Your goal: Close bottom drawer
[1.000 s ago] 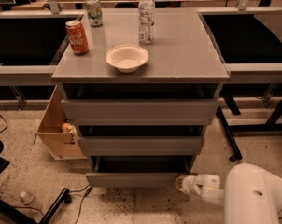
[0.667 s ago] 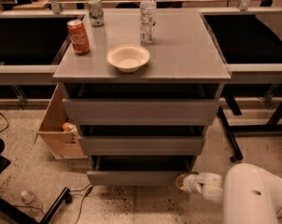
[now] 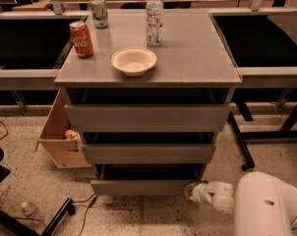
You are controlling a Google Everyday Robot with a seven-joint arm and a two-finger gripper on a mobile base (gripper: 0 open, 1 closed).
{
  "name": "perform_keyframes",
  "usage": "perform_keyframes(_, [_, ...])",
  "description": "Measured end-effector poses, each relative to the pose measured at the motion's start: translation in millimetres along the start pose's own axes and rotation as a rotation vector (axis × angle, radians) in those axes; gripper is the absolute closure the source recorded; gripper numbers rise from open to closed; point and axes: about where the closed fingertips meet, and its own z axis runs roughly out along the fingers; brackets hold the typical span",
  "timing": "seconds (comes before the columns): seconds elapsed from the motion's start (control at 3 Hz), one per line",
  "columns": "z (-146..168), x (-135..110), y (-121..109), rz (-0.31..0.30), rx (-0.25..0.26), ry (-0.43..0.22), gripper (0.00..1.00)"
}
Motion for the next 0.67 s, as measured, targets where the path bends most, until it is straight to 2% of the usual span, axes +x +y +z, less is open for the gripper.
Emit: perform_keyframes(0.67, [0.0, 0.0, 0.0, 0.0, 0.0, 0.0, 0.35])
